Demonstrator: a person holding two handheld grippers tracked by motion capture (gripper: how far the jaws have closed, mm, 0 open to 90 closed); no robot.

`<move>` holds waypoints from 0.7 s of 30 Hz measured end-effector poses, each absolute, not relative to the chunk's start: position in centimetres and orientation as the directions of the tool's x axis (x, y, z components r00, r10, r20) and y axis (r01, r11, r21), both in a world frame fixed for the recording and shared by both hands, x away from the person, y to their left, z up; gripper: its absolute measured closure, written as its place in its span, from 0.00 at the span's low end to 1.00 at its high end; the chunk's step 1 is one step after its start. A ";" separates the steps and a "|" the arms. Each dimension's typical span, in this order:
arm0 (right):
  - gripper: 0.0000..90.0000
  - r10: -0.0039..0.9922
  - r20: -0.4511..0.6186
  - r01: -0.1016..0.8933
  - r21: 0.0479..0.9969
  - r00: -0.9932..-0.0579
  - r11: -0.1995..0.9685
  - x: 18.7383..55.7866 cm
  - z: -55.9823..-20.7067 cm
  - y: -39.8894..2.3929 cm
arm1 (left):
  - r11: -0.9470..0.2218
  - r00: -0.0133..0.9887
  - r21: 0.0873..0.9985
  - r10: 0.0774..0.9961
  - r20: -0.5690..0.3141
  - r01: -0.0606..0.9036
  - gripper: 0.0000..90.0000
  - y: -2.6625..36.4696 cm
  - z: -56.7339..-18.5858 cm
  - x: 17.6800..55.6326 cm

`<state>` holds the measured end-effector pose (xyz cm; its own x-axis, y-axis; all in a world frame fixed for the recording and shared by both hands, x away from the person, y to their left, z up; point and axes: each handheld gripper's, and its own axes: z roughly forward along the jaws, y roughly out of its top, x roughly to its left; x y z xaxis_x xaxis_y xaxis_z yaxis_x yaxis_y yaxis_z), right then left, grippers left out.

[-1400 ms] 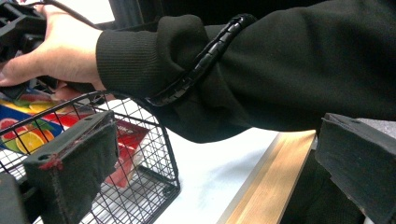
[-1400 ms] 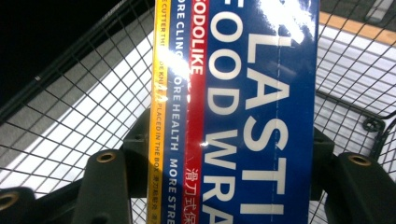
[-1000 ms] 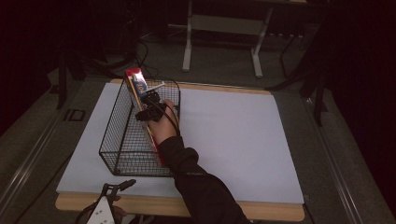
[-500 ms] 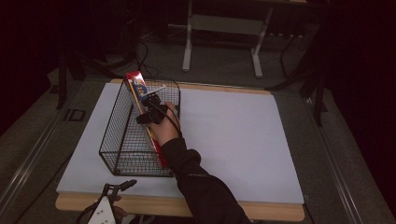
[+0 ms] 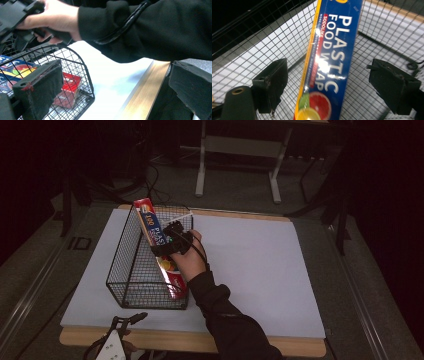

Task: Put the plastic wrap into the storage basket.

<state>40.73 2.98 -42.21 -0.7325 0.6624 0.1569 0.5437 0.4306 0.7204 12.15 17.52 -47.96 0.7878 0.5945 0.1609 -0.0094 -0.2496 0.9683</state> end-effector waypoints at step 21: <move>0.15 0.612 0.055 0.411 0.788 -0.789 0.458 35.5 -40.2 -6.6 | -0.267 0.788 0.964 0.594 0.163 0.002 0.00 17.1 -48.1 12.5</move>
